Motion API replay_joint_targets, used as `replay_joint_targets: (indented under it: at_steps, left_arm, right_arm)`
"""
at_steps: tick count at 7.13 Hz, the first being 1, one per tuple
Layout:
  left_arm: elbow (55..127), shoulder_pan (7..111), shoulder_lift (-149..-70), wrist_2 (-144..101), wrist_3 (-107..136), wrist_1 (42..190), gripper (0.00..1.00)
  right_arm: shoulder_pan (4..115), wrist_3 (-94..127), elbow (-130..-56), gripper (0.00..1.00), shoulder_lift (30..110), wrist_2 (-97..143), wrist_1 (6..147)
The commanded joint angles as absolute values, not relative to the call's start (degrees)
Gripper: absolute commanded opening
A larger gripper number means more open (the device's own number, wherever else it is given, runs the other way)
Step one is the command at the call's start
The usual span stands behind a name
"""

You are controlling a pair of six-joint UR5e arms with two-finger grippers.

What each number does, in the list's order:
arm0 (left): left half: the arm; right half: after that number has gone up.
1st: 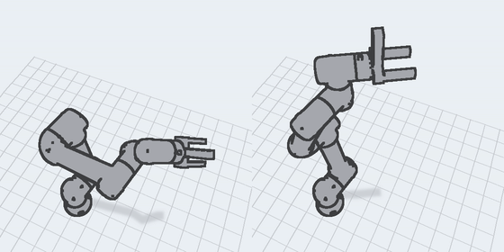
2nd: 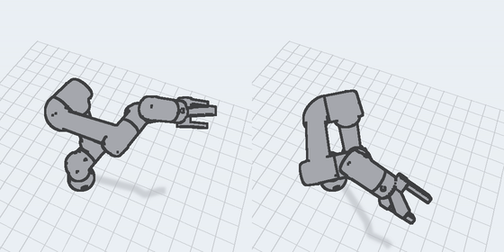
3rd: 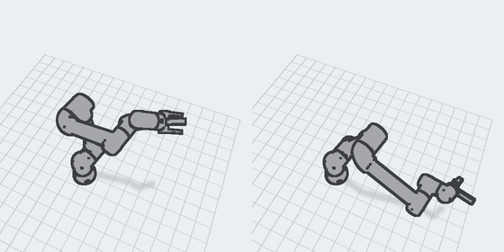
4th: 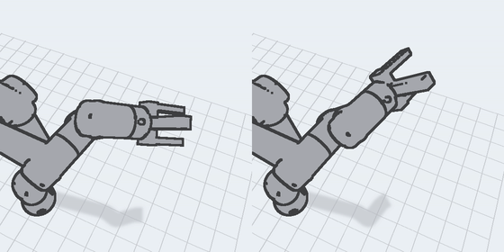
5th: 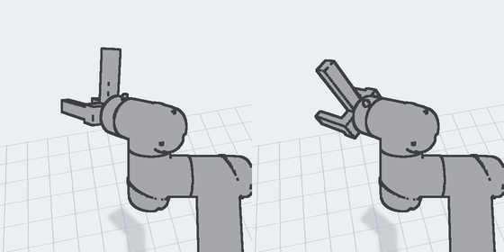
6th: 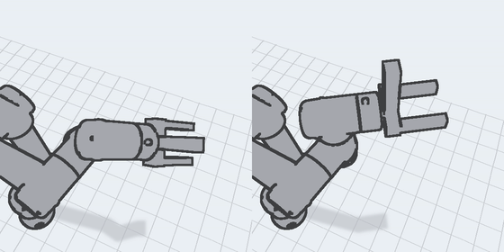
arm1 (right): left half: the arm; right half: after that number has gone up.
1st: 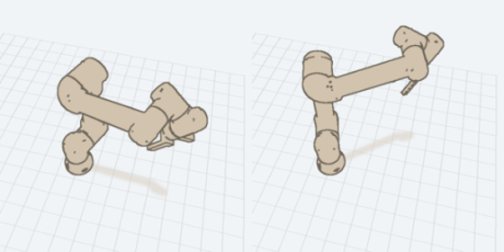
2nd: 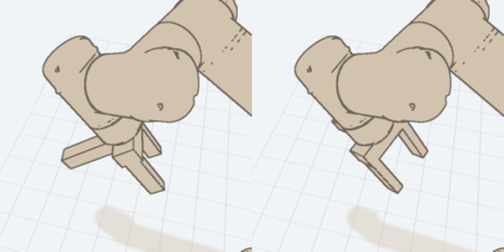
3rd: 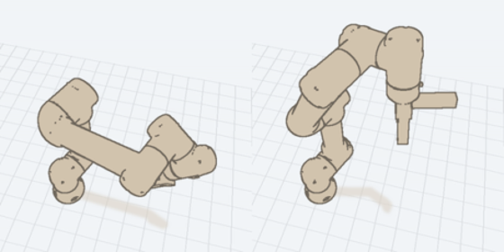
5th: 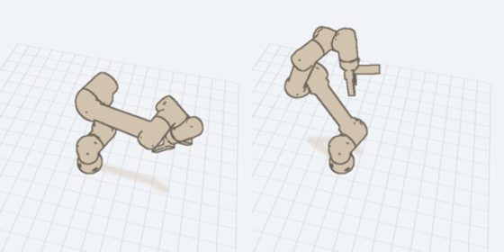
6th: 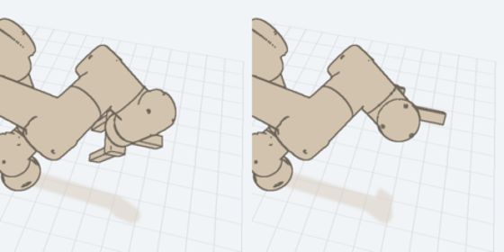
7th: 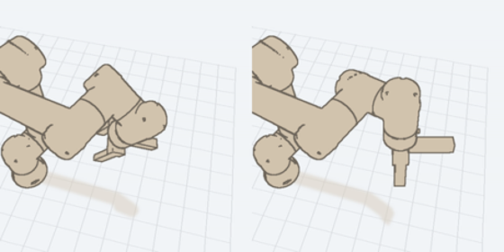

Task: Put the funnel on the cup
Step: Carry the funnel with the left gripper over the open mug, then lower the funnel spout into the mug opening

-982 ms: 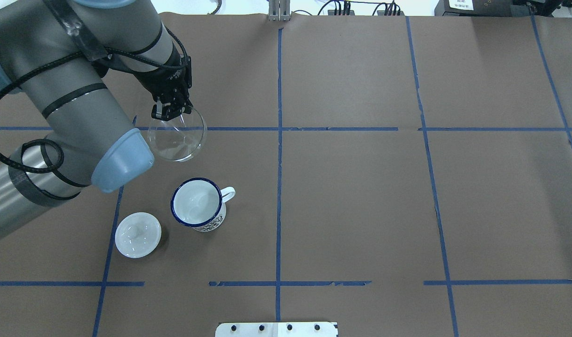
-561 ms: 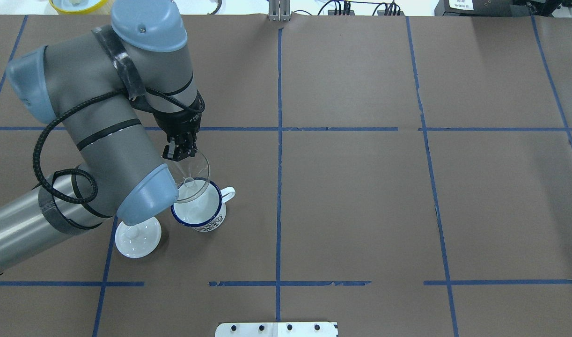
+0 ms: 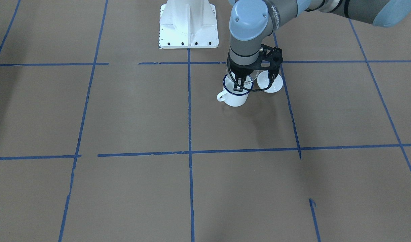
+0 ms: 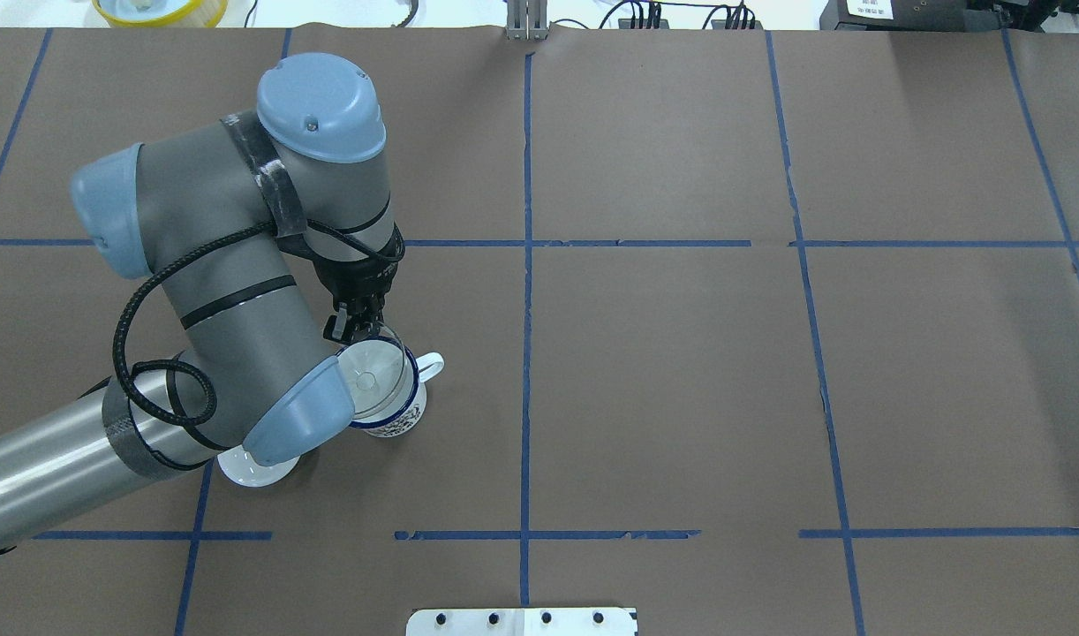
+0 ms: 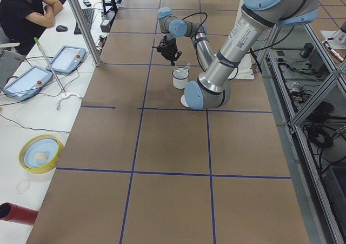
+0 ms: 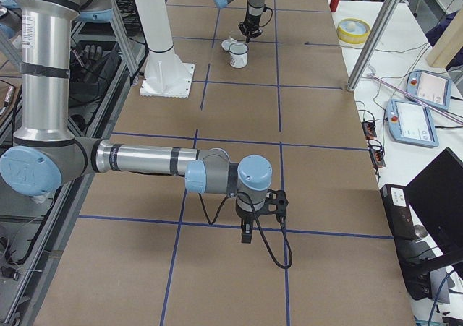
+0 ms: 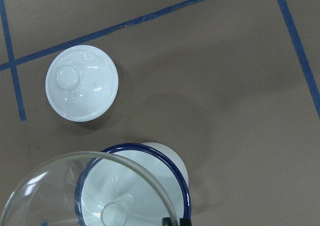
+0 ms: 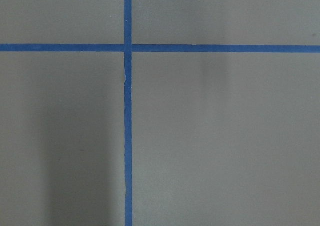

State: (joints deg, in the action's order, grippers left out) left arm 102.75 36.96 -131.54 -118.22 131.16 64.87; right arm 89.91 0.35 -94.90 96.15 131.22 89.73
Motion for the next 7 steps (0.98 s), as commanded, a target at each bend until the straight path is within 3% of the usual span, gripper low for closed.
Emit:
replay_joint_targets:
  at_steps: [1, 7]
  left_arm:
    - [101.69, 36.12, -130.78, -118.21, 131.13, 67.49, 0.0]
    - [99.85, 35.24, -130.6, -118.04, 131.04, 69.87, 0.0]
  right_arm:
    - [89.91, 0.35, -94.92, 1.0, 96.15, 131.22, 89.74]
    - [89.91, 0.35, -94.92, 1.0, 96.15, 131.22, 89.74]
